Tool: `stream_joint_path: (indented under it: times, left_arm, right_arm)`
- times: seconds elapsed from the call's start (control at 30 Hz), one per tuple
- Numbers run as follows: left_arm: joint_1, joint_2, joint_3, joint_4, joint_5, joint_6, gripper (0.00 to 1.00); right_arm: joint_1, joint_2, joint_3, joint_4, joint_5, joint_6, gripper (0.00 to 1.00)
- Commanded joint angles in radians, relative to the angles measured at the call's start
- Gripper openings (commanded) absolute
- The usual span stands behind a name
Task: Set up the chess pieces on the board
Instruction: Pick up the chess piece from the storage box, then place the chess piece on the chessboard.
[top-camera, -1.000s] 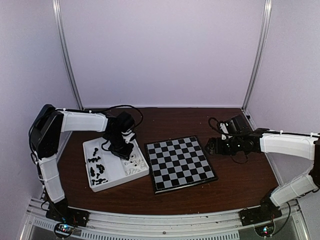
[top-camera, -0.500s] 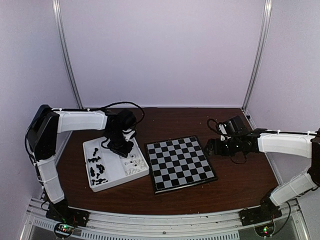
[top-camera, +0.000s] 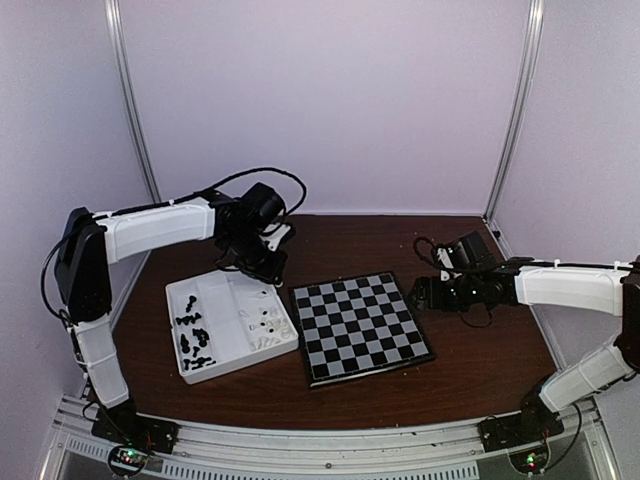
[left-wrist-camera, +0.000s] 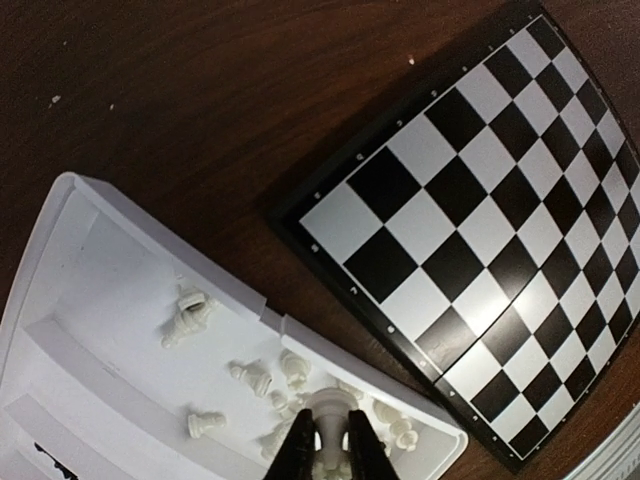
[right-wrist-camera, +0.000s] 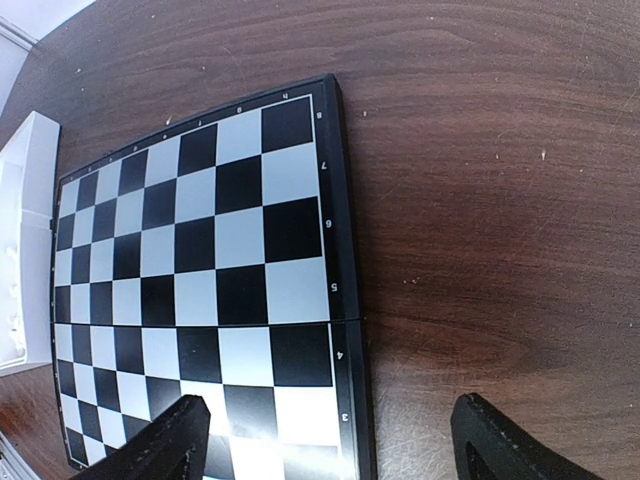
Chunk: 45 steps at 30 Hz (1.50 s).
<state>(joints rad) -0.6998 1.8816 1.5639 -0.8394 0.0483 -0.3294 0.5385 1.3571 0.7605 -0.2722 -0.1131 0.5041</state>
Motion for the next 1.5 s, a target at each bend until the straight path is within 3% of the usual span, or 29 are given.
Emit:
stream_joint_path:
  times: [0.0,0.4,0.8,1.0,1.47]
  left_arm:
    - [-0.01,0.064,0.074,0.024,0.054,0.021,0.12]
    - [-0.013,0.195,0.184,0.051,0.06,0.067,0.12]
    - [-0.024,0.227,0.174,0.086,0.098,0.069,0.11]
    - [-0.102,0.133,0.076,0.085,0.108,0.089,0.11]
    - [-0.356,-0.028,-0.183,0.093,0.057,-0.073,0.11]
  right_arm:
    - [0.006,-0.002,0.007,0.01,0.002,0.004,0.87]
    - [0.006,-0.016,0.018,-0.005,0.008,0.0,0.87]
    - [0.006,-0.026,0.036,-0.027,0.013,-0.006,0.87]
    - [0.005,-0.044,0.027,-0.034,0.017,-0.002,0.87]
    - [0.006,-0.059,0.014,-0.025,-0.001,0.003,0.87]
